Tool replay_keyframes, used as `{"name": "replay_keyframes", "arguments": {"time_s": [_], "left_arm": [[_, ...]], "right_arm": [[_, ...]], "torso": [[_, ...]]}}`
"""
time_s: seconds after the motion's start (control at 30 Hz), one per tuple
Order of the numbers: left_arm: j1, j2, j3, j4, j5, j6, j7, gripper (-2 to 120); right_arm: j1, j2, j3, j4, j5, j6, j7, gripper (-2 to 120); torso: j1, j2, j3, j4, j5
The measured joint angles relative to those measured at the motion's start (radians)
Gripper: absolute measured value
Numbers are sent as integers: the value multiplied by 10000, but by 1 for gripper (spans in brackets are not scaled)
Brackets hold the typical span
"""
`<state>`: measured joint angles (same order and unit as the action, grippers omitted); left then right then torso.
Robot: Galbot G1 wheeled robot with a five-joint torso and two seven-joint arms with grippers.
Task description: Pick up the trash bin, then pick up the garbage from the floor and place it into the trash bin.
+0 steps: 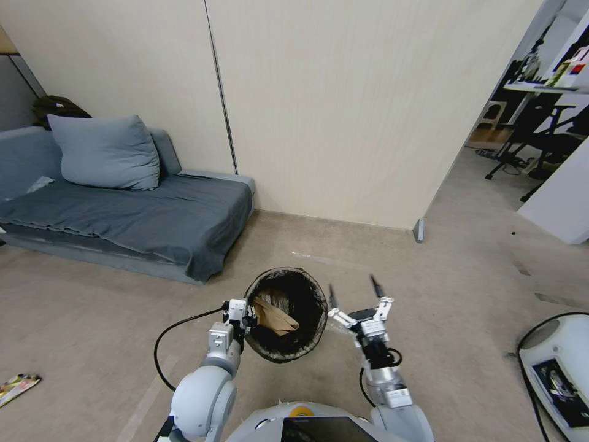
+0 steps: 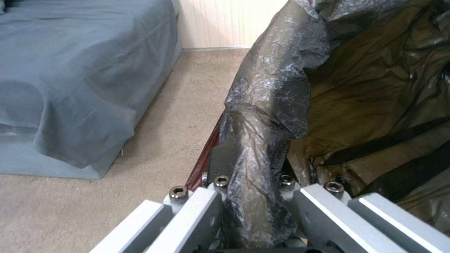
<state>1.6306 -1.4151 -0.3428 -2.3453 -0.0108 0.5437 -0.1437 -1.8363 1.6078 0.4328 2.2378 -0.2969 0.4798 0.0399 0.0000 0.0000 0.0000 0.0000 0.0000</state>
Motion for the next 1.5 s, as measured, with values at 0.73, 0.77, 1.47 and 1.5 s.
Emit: {"name": "replay_keyframes", "arguments": {"time_s": [0.73,0.77,1.47,1.5], "left_arm": [[86,-99,-258,-185,-220,-54,-216,0],[87,-105,-258,-190,-229,-55,-218,0],[9,-293,-150,-52,-248,-19,-277,0],[-3,-303,-146,-32,-248,-19,-285,0]], "right_arm": [[90,24,452,22,394,-28,13,100],[89,23,448,19,513,-29,7,100],[307,11,412,-168,1642,393,-526,100],[307,11,415,-177,1647,402,-576,100]], "torso": [[1,-1,0,-1,0],[0,0,0,0,0],[1,0,0,0,0],[1,0,0,0,-1]]}}
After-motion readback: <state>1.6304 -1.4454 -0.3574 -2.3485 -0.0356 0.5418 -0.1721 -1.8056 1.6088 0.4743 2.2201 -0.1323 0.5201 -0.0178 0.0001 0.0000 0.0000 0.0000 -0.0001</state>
